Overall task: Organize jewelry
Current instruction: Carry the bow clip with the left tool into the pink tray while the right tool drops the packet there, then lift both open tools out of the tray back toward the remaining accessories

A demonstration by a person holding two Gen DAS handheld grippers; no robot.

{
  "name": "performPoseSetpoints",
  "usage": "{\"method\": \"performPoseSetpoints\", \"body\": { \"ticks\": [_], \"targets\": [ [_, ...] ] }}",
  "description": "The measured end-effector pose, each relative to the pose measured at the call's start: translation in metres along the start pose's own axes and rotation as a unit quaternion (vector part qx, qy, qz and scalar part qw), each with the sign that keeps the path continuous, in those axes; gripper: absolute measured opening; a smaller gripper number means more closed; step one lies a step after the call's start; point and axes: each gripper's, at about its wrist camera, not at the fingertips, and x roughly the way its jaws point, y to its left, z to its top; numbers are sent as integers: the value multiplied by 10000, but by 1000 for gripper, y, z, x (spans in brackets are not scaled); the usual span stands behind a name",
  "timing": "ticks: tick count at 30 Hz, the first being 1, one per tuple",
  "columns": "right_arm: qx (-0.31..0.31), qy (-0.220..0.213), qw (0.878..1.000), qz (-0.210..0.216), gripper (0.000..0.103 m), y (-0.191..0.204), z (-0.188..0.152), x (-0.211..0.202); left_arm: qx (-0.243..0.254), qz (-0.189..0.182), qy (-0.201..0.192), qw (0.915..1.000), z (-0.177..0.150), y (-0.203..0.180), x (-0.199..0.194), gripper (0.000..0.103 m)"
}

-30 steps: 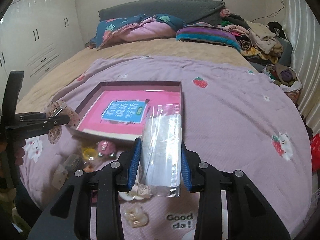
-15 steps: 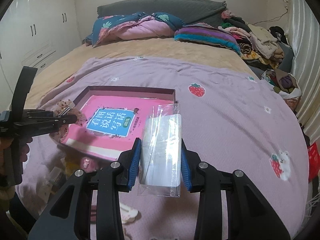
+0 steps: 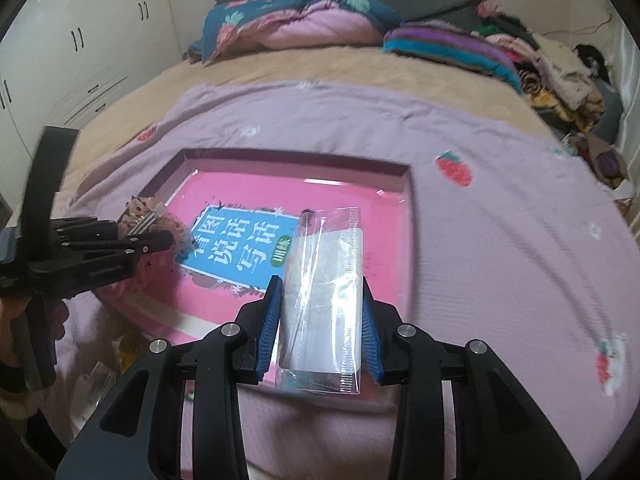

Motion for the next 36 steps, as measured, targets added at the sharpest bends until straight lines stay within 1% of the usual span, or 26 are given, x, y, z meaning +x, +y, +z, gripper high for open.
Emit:
{"method": "performPoseSetpoints", "body": {
  "ticks": [5,7,8,9,11,12,16,18,19,21,23,25,34,35,36],
  "targets": [
    [35,231,9997,-1,36,7,2,30,25,54,-37,10000,0,6,-2,35],
    [54,270,9996,14,36,9,1,35,61,68,-81,9999,0,6,-5,40],
    [60,273,9996,19,39,10,0,36,68,64,-98,9999,0,7,-7,42],
    [72,280,9996,23,45,10,-1,36,71,50,-110,9999,1,7,-8,44],
    [123,289,9995,-4,48,10,-3,35,84,55,-156,9998,1,7,-13,46],
    [151,286,9995,1,50,9,-3,33,99,75,-188,9997,1,7,-17,49],
    [283,103,9995,4,60,7,-6,15,72,46,-277,9996,2,6,-29,58],
    [380,-5,9993,14,70,4,-9,3,69,89,-323,9994,2,5,-36,62],
    [426,-70,9991,31,71,3,-10,-4,54,86,-359,9993,1,4,-41,64],
    [460,-176,9988,5,78,0,-11,-16,37,71,-471,9989,1,3,-53,70],
    [496,-308,9983,-54,81,-3,-13,-30,42,51,-580,9983,1,0,-65,75],
    [536,-422,9977,-36,82,-4,-15,-44,73,43,-701,9975,1,-4,-78,81],
    [550,-842,9949,-41,85,-3,-22,-98,220,15,-1092,9938,-6,-18,-126,84],
    [554,-877,9946,-40,85,-3,-23,-104,229,16,-1121,9934,-8,-19,-130,85],
    [557,-914,9942,-41,86,-2,-24,-109,244,25,-1176,9928,-10,-20,-136,89]
  ]
}}
